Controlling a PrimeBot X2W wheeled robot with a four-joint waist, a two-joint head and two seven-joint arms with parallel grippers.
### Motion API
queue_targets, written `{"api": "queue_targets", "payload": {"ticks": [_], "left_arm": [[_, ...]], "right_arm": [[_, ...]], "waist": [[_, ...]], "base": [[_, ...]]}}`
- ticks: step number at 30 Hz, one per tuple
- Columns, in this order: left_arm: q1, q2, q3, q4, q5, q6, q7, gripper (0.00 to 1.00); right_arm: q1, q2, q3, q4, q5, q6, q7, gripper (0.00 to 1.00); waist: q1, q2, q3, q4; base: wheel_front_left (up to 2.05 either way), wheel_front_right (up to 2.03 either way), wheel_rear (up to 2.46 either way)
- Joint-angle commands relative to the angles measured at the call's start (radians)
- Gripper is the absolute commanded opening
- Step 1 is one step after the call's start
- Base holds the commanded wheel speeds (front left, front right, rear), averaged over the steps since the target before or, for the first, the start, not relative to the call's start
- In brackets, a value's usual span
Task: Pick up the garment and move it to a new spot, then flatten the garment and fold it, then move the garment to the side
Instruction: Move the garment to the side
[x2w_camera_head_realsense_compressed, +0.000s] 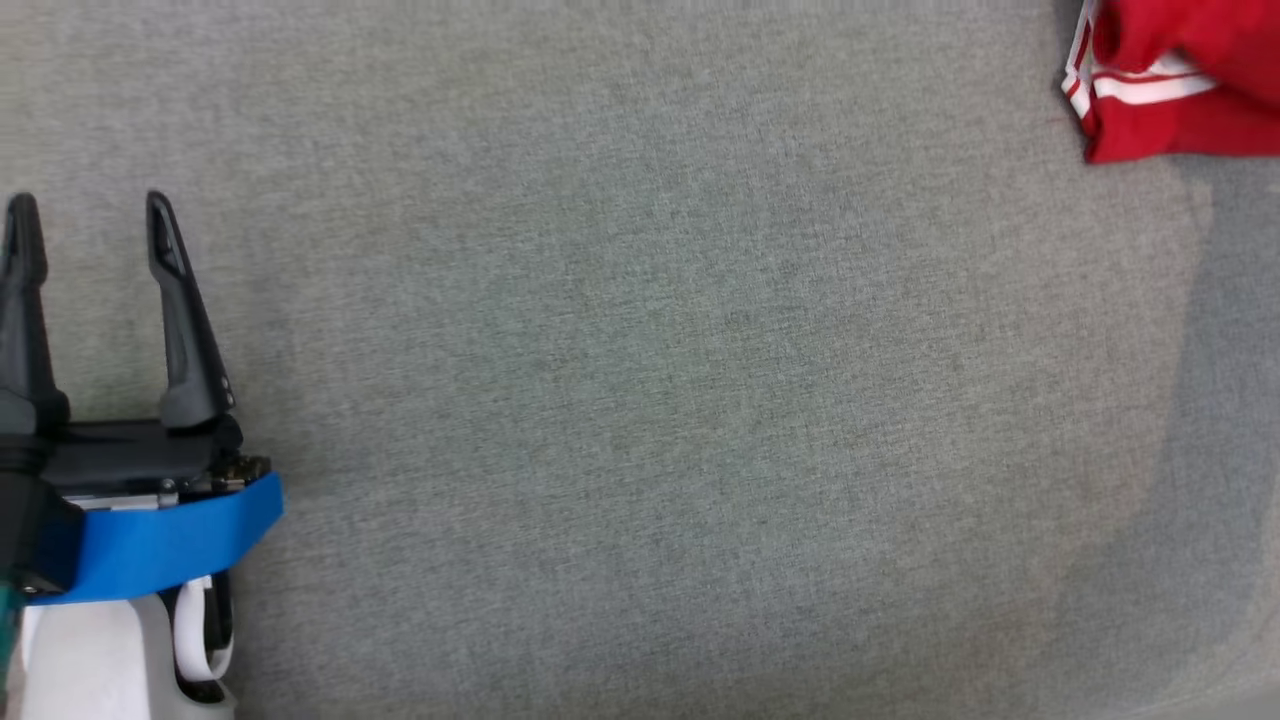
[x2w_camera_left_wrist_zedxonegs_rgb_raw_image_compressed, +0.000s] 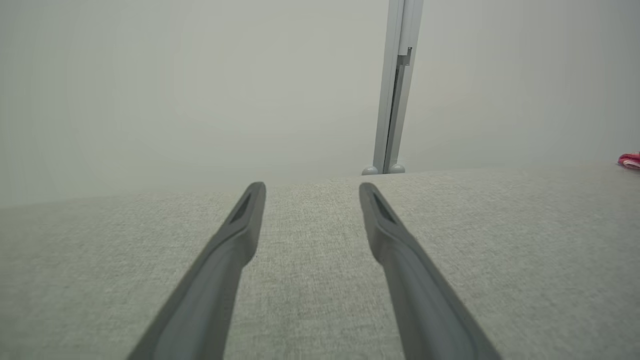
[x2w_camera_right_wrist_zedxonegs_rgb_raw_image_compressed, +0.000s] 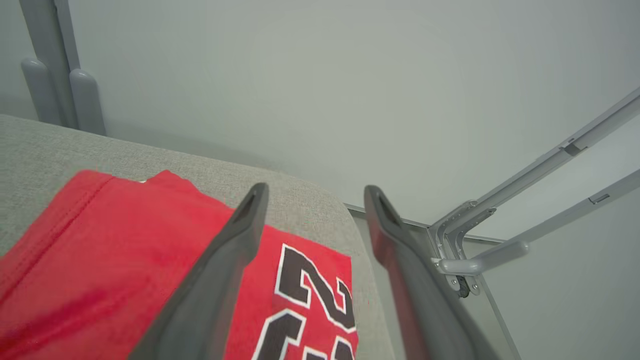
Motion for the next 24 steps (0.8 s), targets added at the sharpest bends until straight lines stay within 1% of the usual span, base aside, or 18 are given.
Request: {"api": "queue_targets", "payload": {"ticks": [1, 6, 7, 12, 19, 24], "left_arm": [[0.016, -0.006, 0.005, 0.019, -0.009, 0.005, -0.004, 1.0], [0.041, -0.022, 0.011, 0.059, -0.025, 0.013, -0.004, 1.0], [0.041, -0.022, 0.011, 0.059, -0.025, 0.013, -0.004, 1.0], [0.08, -0.038, 0.013, 0.098, -0.038, 0.017, -0.004, 1.0], [0.147, -0.056, 0.022, 0.141, -0.051, 0.019, -0.004, 1.0], [0.186, -0.063, 0.023, 0.17, -0.057, 0.014, -0.004, 1.0]], "right_arm": [[-0.008, 0.006, -0.004, 0.019, -0.019, 0.0, -0.028, 1.0], [0.025, 0.032, 0.0, 0.024, -0.036, 0.0, -0.077, 1.0], [0.025, 0.032, 0.0, 0.024, -0.036, 0.0, -0.077, 1.0], [0.097, 0.084, -0.014, -0.03, -0.048, 0.0, -0.095, 1.0], [0.282, 0.187, -0.054, -0.233, -0.062, 0.0, -0.095, 1.0], [0.454, 0.272, -0.097, -0.365, -0.082, 0.0, -0.095, 1.0]], "waist": [[0.0, -0.0004, -0.023, 0.01], [0.0, -0.0004, -0.096, 0.035], [0.0, -0.0004, -0.096, 0.035], [0.0, -0.0004, -0.194, 0.069], [0.0, -0.0004, -0.307, 0.107], [0.0, -0.0004, -0.362, 0.13]], "base": [[0.0, 0.0, 0.0], [0.0, 0.0, 0.0], [0.0, 0.0, 0.0], [0.0, 0.0, 0.0], [0.0, 0.0, 0.0], [0.0, 0.0, 0.0]]}}
